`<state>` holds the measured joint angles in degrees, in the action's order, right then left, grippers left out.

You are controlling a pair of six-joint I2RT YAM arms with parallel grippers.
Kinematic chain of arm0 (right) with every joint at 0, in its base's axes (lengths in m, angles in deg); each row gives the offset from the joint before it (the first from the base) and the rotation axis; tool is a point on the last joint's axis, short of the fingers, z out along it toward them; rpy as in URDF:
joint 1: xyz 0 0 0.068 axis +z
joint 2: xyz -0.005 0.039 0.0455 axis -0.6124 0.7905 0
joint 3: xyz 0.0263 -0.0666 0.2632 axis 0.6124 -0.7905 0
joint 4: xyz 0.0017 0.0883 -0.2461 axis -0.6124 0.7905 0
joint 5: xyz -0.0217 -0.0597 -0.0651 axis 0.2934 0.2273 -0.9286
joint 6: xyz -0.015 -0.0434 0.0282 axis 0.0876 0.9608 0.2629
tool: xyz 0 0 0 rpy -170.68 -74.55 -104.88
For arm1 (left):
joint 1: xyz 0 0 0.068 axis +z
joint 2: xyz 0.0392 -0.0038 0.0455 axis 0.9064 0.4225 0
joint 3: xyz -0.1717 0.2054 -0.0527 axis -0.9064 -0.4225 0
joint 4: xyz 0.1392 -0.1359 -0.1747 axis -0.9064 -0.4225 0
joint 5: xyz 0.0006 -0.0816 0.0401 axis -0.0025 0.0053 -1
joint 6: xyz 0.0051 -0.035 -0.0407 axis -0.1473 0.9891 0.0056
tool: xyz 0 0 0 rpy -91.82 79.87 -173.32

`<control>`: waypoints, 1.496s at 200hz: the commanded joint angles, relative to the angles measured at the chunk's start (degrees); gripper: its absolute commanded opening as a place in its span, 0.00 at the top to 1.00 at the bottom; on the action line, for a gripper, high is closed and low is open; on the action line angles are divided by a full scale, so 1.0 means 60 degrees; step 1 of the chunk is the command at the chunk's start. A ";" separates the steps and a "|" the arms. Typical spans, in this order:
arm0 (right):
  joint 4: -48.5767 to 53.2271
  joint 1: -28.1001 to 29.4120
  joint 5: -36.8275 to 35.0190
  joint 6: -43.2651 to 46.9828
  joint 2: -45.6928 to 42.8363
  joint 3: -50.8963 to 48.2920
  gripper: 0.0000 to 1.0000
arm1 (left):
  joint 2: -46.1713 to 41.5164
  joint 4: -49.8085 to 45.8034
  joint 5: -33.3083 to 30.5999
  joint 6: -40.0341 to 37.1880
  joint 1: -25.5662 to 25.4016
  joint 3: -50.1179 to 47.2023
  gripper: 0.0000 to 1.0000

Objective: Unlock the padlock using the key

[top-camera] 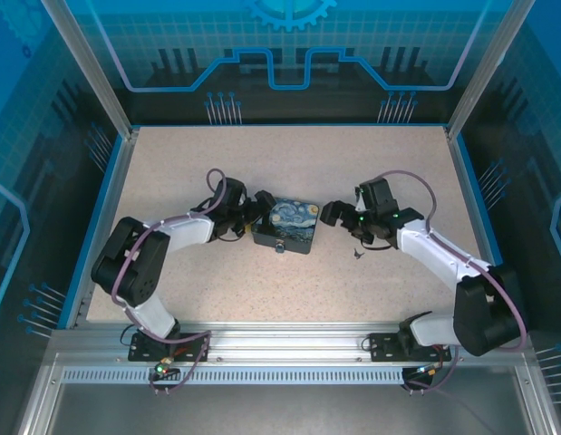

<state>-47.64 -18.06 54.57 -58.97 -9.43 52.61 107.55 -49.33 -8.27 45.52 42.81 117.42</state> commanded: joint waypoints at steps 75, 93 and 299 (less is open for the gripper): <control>-0.1265 0.0023 0.2170 -0.0883 0.1071 0.0374 0.00 | -0.0708 0.0940 0.0006 0.0302 -0.0456 -0.0567 0.01; -0.1536 0.0037 0.2427 -0.1191 0.1400 0.0474 0.00 | -0.0793 0.1132 -0.0024 0.0509 -0.0727 -0.0712 0.01; 0.2425 -0.0676 -0.0632 0.0759 0.0930 0.0998 0.06 | -0.0886 0.0832 -0.0462 0.0299 -0.0904 -0.0449 0.01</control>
<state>-43.64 -21.71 56.41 -61.64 -3.49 59.65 101.89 -42.64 -11.74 49.58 36.15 111.58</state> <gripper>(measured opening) 0.962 0.989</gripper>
